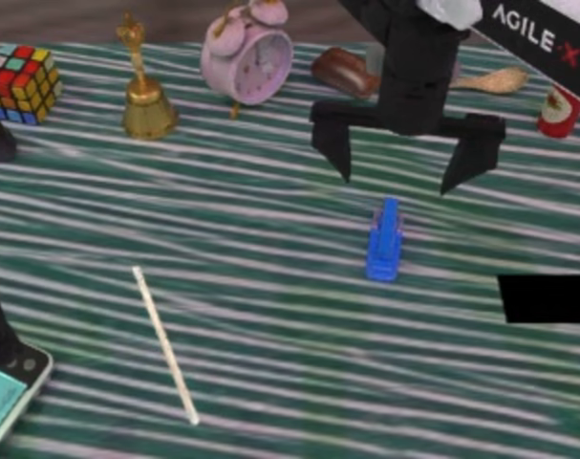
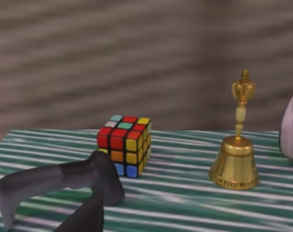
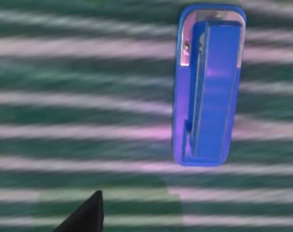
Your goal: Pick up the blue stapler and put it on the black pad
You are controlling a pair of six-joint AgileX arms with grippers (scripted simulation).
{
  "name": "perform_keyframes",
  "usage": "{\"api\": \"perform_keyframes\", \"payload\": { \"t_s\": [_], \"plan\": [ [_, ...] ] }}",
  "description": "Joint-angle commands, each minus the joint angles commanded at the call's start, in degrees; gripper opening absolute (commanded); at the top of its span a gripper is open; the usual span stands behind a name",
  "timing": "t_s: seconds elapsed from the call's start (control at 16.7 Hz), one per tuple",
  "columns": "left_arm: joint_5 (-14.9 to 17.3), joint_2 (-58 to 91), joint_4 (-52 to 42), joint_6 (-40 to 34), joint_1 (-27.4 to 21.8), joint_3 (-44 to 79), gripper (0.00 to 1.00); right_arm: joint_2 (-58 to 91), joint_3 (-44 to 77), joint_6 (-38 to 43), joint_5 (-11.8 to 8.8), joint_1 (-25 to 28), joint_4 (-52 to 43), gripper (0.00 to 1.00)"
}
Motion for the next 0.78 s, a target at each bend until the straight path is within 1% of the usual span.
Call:
{"api": "perform_keyframes", "payload": {
  "t_s": [0.18,0.3,0.66,0.78],
  "plan": [
    [0.0,0.0,0.0,0.0,0.0,0.0,1.0,-0.1,-0.3,-0.1,0.1,-0.3,0.3,1.0],
    [0.0,0.0,0.0,0.0,0.0,0.0,1.0,0.1,-2.4,-0.2,0.0,-0.2,2.4,1.0],
    [0.0,0.0,0.0,0.0,0.0,0.0,1.0,1.7,-15.2,0.0,0.0,0.0,17.4,1.0],
    [0.0,0.0,0.0,0.0,0.0,0.0,1.0,2.2,-18.0,0.1,0.0,0.1,20.3,1.0]
  ]
}}
